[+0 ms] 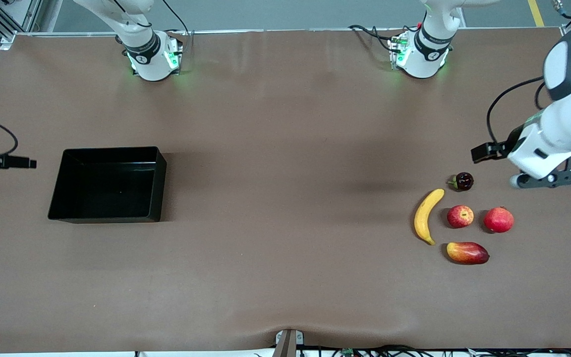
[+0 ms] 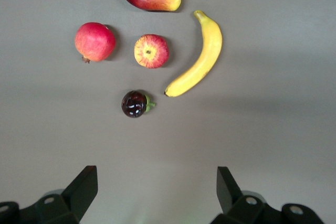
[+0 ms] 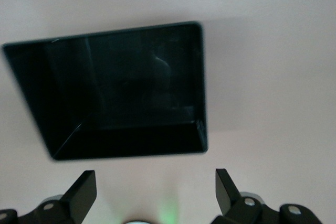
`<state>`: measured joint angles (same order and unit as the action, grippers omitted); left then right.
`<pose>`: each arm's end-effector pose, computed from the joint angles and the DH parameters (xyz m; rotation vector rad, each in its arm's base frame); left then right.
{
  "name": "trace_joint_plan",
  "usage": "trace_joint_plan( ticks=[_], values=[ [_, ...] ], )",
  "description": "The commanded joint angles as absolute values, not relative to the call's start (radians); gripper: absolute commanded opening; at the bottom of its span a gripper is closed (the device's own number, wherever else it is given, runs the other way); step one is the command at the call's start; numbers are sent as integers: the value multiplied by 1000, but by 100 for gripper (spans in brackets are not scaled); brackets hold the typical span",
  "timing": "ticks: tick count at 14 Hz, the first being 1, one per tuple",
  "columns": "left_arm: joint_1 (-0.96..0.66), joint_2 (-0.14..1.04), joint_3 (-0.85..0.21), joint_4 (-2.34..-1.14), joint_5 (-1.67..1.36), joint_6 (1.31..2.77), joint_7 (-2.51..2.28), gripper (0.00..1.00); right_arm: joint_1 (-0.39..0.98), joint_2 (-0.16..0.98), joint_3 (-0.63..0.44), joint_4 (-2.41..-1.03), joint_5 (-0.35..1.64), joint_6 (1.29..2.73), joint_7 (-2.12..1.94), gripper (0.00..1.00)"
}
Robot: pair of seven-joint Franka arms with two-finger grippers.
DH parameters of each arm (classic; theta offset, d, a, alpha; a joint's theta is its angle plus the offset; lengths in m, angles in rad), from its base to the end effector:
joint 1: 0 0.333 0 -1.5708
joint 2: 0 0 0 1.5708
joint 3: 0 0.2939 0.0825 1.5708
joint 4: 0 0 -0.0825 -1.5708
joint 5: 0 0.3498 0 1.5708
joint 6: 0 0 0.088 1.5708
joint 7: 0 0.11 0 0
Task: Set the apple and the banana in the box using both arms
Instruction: 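Reach the right gripper to the box rim while the left gripper reaches the apple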
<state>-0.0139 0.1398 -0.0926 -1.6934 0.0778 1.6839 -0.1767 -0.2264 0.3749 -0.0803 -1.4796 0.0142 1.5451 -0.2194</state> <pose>0.5505 -0.0487 0.4801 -3.0493 -0.0848 0.2111 0.5681 -0.1719 0.4266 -3.0391 0.1340 0.4626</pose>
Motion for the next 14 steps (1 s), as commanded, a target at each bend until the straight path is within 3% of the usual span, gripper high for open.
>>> trace_joint_plan(
  ticks=[1, 3, 9, 11, 14],
  values=[
    [-12, 104, -95, -1816, 104, 1813, -192, 100, -279, 442, -66, -1503, 0, 1655, -290, 100],
    [-12, 113, -94, -1879, 109, 1919, -193, 100, -299, 489, -64, -1522, 3, 1699, -310, 100],
    [25, 245, -95, -1884, 137, 2063, -189, 100, -316, 506, -63, -1725, 17, 1954, -428, 100],
    [28, 287, -95, -1885, 137, 2089, -187, 100, -342, 526, -63, -1755, 18, 2038, -561, 80],
    [63, 339, -95, -1897, 138, 2166, -172, 100, -361, 537, -57, -1770, 35, 2037, -592, 1]
  ],
)
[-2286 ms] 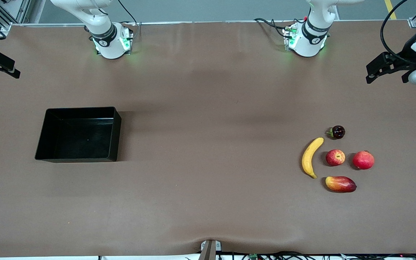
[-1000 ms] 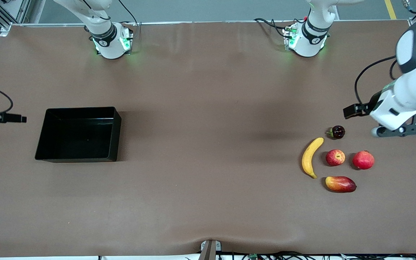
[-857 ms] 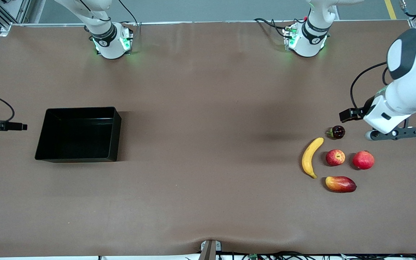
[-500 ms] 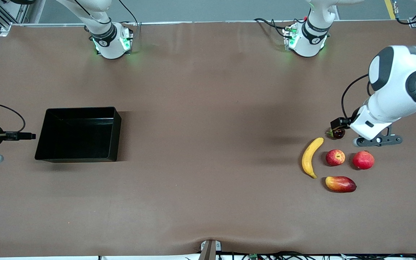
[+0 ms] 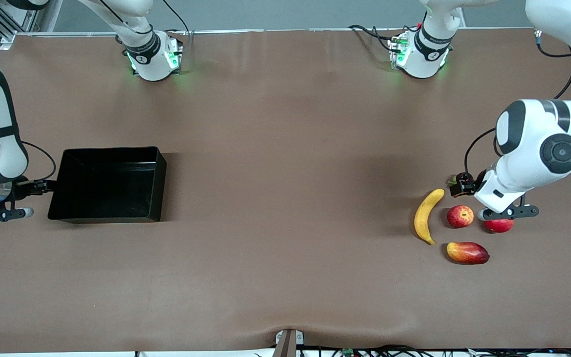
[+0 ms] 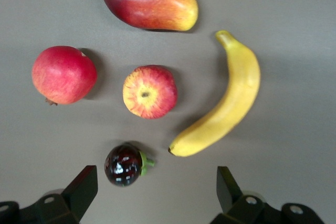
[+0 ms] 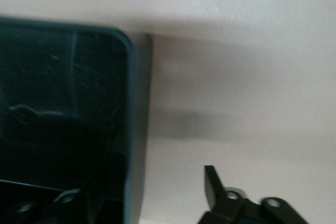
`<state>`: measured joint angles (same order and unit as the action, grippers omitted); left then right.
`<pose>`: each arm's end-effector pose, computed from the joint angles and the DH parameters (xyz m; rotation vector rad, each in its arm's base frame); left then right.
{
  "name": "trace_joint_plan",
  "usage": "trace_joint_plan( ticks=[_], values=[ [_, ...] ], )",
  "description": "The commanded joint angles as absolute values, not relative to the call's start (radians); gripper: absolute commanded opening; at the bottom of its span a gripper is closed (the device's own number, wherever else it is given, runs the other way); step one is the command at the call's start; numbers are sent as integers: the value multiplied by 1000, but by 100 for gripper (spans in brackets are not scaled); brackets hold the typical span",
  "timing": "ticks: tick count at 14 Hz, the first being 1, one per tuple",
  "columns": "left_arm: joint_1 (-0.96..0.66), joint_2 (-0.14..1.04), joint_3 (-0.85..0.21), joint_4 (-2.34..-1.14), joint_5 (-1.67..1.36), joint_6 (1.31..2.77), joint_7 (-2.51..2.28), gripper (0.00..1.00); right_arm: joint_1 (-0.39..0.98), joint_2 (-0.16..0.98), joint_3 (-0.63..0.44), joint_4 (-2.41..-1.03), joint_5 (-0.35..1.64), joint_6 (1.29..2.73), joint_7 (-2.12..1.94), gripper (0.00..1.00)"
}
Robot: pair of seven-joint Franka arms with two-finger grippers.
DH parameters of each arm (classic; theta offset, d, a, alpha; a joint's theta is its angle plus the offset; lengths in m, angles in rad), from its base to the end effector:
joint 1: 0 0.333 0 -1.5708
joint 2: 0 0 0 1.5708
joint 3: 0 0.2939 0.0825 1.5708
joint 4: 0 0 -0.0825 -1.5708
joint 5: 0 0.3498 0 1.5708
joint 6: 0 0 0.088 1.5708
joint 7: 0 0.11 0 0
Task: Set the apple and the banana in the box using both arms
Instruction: 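Reach the right gripper to the box rim while the left gripper reaches the apple, then grasp the red apple with the left gripper while the right gripper grips the box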
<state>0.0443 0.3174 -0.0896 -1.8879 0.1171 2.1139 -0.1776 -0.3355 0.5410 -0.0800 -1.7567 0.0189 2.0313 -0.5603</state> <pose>0.5783 -0.0181 0.3288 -3.0583 -0.1078 0.1241 0.5455 -0.2361 0.2432 -3.0110 -0.2112 0.3738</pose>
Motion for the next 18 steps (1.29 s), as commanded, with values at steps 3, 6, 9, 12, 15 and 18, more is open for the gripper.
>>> trace_joint_plan(
  ticks=[3, 6, 9, 12, 15, 18],
  values=[
    [74, 389, -94, -1879, 140, 2221, -172, 100, -354, 535, -57, -1769, 75, 2016, -591, 0],
    [74, 449, -92, -1823, 141, 2237, -172, 100, -357, 534, -57, -1764, 118, 1987, -591, 0],
    [72, 495, -92, -1787, 159, 2240, -172, 100, -336, 526, -57, -1705, 137, 1887, -553, 0],
    [77, 528, -91, -1781, 207, 2272, -172, 100, -266, 523, -54, -1533, 138, 1636, -375, 0],
    [78, 563, -89, -1782, 207, 2302, -172, 100, -192, 502, -54, -1496, 234, 1545, -269, 0],
    [104, 595, -89, -1784, 210, 2321, -172, 100, -66, 491, -54, -1500, 279, 1543, -167, 0]
  ],
)
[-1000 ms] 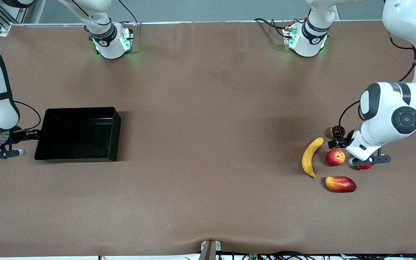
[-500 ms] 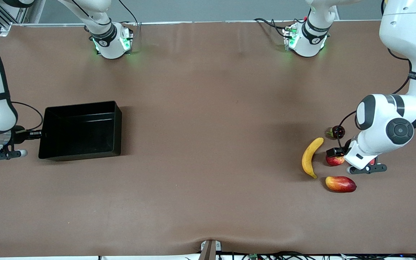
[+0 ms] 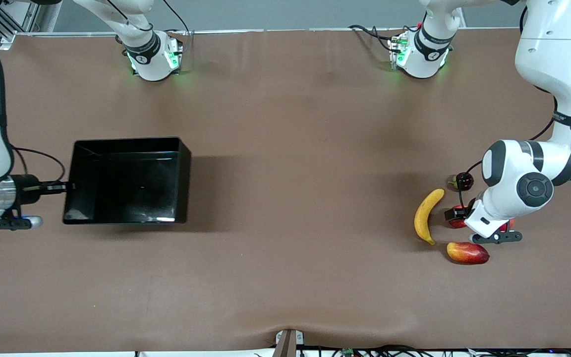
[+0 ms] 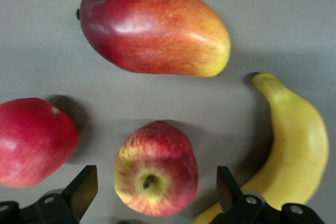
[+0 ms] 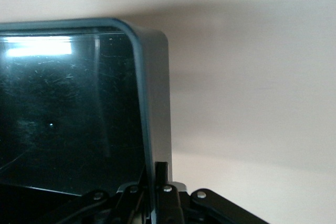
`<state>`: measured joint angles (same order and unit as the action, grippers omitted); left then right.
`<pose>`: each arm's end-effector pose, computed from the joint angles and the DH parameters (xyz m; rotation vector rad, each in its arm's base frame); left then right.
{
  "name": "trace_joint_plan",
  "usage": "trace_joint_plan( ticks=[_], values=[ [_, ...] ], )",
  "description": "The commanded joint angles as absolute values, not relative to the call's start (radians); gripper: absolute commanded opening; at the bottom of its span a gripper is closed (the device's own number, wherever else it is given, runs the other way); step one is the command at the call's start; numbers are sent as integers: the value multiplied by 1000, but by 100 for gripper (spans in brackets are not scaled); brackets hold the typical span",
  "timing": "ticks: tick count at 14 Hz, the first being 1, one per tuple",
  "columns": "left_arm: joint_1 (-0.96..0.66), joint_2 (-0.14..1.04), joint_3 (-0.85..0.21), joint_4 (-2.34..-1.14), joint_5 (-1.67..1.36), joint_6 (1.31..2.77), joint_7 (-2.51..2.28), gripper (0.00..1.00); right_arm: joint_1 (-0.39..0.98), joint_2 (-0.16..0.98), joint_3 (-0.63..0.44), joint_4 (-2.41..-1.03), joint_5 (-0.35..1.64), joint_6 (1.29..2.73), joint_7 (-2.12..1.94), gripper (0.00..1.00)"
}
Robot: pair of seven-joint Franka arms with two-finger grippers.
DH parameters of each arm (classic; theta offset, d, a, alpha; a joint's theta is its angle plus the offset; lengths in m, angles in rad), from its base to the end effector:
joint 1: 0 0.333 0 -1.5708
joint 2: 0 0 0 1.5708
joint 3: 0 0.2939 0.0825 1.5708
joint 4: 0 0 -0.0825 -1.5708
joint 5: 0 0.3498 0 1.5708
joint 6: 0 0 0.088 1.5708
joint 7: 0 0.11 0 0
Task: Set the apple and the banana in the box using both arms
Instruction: 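Grasp the red apple with the left gripper while the right gripper grips the box, then slide the box with the right gripper while the left gripper lifts the apple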
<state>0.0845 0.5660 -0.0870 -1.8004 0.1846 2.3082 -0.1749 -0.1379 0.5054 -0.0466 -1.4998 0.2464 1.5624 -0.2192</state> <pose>0.6128 0.0061 0.2310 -3.0490 -0.0864 0.0702 0.5956 -0.0799 0.3434 -2.7865 0.0252 0.5503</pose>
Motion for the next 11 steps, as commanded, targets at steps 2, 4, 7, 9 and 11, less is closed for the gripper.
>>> trace_joint_plan(
  ticks=[2, 4, 7, 9, 11],
  values=[
    [107, 601, -89, -1787, 212, 2319, -172, 100, 68, 477, -55, -1502, 278, 1549, -61, 0],
    [107, 612, -89, -1787, 212, 2321, -173, 99, 194, 479, -54, -1502, 273, 1575, 69, 0],
    [104, 614, -91, -1787, 207, 2321, -179, 41, 342, 491, -55, -1512, 275, 1682, 155, 0],
    [94, 612, -91, -1789, 206, 2318, -186, 0, 457, 514, -55, -1516, 273, 1759, 178, 0],
    [92, 598, -97, -1784, 207, 2312, -173, 0, 540, 547, -55, -1531, 275, 1863, 259, 0]
  ],
)
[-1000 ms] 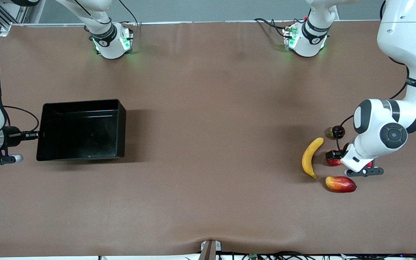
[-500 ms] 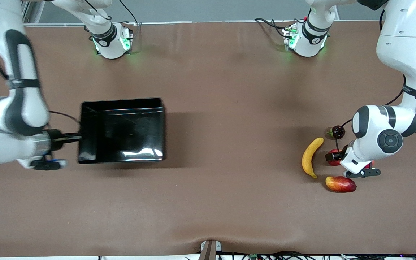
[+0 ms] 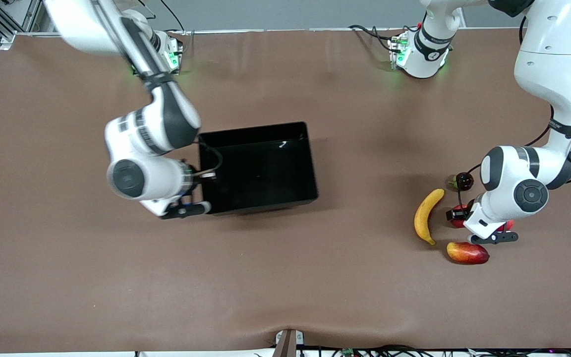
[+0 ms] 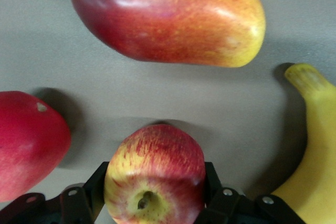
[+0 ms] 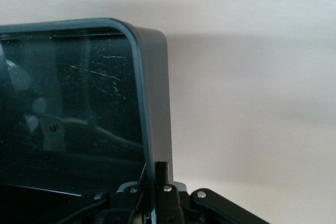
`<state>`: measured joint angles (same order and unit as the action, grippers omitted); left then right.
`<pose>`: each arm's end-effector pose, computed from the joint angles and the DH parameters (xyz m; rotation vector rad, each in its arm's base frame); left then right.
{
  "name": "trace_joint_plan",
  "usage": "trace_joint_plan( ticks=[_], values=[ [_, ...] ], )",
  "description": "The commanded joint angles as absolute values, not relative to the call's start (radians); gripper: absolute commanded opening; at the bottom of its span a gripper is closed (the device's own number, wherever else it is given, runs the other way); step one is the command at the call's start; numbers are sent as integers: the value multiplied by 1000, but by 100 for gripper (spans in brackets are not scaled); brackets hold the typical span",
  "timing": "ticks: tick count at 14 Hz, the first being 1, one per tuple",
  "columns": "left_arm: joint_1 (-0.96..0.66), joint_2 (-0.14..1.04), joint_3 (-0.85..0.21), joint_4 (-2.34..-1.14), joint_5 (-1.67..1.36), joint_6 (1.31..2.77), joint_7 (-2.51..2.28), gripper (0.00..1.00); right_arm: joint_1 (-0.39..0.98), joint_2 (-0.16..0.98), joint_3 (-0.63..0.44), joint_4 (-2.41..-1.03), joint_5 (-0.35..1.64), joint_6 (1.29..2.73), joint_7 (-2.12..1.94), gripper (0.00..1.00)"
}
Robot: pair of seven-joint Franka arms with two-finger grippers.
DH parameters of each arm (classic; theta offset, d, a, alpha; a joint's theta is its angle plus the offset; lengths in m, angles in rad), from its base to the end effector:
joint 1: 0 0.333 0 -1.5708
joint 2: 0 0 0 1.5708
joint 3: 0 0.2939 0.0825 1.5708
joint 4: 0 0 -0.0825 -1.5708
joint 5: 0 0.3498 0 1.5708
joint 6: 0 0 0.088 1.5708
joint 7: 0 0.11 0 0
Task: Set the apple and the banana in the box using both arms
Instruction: 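Slide the box with the right gripper while the left gripper lifts the apple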
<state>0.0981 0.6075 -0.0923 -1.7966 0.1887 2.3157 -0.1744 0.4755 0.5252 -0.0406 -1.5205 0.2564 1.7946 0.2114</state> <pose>0.6102 0.0110 0.2079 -3.0514 -0.0923 0.1163 0.5575 0.2873 0.3333 -2.9696 -0.2047 0.4597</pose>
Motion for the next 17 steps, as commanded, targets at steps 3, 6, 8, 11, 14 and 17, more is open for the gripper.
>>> trace_joint_plan(
  ticks=[3, 6, 8, 11, 14, 17],
  values=[
    [83, 485, -147, -1792, 202, 2200, -193, 0, 610, 612, -54, -1526, 281, 1943, 382, 0],
    [84, 367, -239, -1793, 201, 2058, -250, 0, 649, 644, -54, -1528, 281, 1980, 445, 0],
    [84, 324, -325, -1807, 196, 1996, -342, 0, 667, 661, -54, -1525, 281, 2006, 514, 11],
    [83, 314, -478, -1836, 196, 1993, -599, 0, 649, 643, -57, -1513, 278, 1982, 512, 100],
    [29, 353, -586, -1836, 198, 2003, -866, 0, 560, 595, -58, -1389, 278, 1771, 512, 100],
    [-99, 374, -586, -1839, 202, 2019, -1049, 0, 460, 583, -60, -1243, 270, 1576, 506, 100]
  ],
)
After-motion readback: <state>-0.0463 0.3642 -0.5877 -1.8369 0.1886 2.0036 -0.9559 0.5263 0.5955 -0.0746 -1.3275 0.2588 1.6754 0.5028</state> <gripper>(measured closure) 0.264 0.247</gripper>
